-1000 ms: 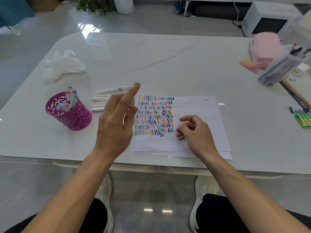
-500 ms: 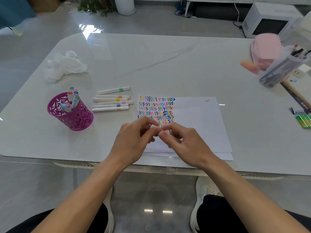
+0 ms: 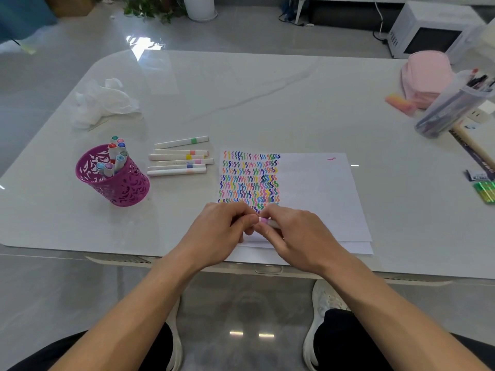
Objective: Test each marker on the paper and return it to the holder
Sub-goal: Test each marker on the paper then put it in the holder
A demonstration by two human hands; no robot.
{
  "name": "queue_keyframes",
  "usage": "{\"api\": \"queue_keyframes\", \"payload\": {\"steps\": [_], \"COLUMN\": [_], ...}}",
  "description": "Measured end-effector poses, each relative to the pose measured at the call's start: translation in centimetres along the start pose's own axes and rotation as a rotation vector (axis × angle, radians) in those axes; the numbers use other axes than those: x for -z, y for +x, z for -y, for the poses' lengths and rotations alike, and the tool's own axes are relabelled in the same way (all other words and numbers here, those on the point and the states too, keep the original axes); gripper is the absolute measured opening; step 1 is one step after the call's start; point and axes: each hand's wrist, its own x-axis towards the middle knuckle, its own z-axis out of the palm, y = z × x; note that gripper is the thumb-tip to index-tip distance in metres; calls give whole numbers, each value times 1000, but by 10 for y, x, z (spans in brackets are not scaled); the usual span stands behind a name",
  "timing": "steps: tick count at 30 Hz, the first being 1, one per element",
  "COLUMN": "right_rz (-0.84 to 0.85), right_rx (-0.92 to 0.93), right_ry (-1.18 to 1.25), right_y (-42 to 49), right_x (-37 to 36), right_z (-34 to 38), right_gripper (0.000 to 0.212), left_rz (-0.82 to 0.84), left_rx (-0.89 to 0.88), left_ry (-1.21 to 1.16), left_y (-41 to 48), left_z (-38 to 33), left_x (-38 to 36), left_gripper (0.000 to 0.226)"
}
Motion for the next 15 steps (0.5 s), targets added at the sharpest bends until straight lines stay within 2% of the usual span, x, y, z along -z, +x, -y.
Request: {"api": "queue_keyframes", "payload": {"steps": [6,15], "right_rz": [-29,-48], "right_rx": [-1,-45], "right_ry": [-46,43], "right_y": [1,2], "right_x": [-4,-2], "right_z": [2,3], "right_gripper": [40,50], "left_rz": [-46,-83], "left_rx": [51,53], "left_ry": [-101,-123], "left_y": [-1,0], "left_z": [-1,0], "left_x": [0,7], "left_gripper": [16,13]}}
